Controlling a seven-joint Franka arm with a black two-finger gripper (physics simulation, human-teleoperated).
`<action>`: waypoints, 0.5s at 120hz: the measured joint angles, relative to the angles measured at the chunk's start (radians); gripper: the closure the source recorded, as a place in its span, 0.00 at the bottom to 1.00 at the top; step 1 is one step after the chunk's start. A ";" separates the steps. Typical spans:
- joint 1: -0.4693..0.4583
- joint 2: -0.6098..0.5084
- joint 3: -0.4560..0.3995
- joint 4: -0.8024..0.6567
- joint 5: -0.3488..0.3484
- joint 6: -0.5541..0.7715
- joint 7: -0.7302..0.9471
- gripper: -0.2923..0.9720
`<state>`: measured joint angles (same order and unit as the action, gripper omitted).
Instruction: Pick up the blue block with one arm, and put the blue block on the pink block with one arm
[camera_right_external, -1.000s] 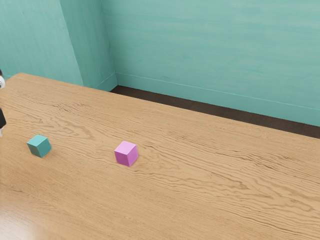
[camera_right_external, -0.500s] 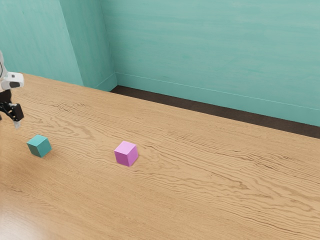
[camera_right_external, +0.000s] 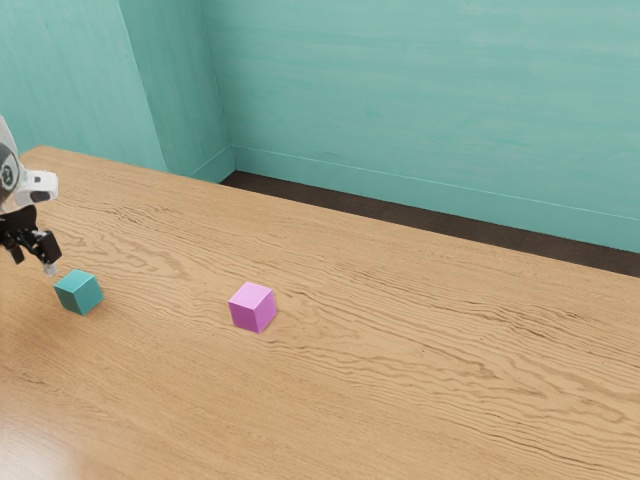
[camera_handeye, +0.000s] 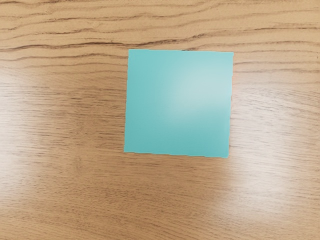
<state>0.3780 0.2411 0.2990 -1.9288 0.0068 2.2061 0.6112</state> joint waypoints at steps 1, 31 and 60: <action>-0.001 0.004 0.000 0.000 -0.003 0.001 0.002 0.25; -0.025 0.087 -0.006 0.012 -0.103 0.076 0.055 0.25; -0.010 0.147 -0.012 0.050 -0.138 0.108 0.091 0.25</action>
<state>0.3676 0.3878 0.2871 -1.8785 -0.1309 2.3146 0.7026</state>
